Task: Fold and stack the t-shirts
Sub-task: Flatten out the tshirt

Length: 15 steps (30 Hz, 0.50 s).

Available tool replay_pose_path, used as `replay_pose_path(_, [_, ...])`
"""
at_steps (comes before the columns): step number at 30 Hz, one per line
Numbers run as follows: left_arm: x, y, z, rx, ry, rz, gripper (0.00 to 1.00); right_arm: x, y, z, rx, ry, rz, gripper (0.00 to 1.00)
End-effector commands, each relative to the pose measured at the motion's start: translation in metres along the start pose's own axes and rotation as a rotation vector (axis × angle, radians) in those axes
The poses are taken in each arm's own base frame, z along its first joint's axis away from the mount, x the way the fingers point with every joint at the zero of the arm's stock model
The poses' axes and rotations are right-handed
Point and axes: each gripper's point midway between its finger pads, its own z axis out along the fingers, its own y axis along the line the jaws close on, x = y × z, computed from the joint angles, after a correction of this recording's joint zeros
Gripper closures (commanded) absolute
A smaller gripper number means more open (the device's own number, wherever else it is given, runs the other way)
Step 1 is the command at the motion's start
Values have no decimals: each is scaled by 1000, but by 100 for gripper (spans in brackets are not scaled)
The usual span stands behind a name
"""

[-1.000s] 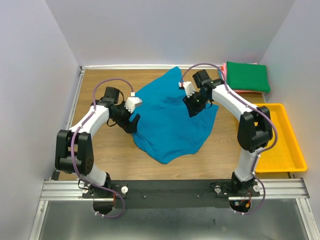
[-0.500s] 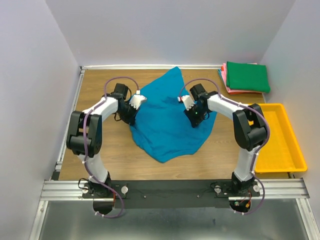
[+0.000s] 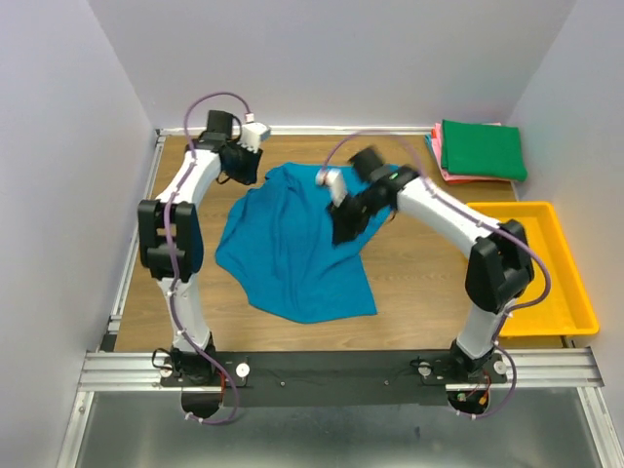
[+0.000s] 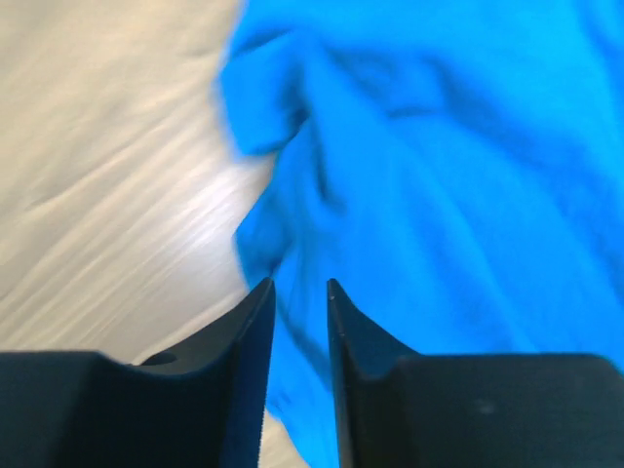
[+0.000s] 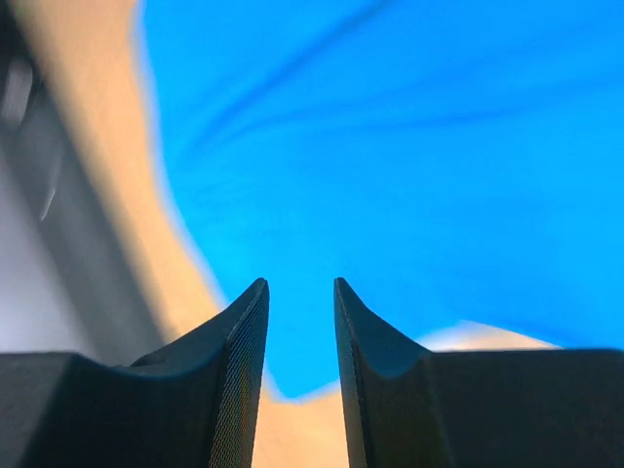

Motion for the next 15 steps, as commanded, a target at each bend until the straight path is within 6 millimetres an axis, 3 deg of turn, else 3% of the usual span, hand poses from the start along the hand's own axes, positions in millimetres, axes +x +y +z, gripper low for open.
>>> replay_pose_path(1, [-12,-2,-54,-20,-94,-29,61,-38,-89,-84,236,-184,105,60])
replay_pose_path(2, [-20,-10,-73,-26,-132,-6,60,-34,-114,-89,320,-162,115,60])
replay_pose_path(4, [-5,-28,-81,7,-121,-6,59,-35,-156,-90,421,-136,144,61])
replay_pose_path(6, [11,-42,-79,43,-84,-10,59,-38,-184,-78,457,-109,161,62])
replay_pose_path(11, [65,-69,-70,117,27,-35,65,-29,-239,-63,580,-51,189,64])
replay_pose_path(15, [95,-85,-59,145,107,-20,68,-10,-264,-58,637,-8,214,65])
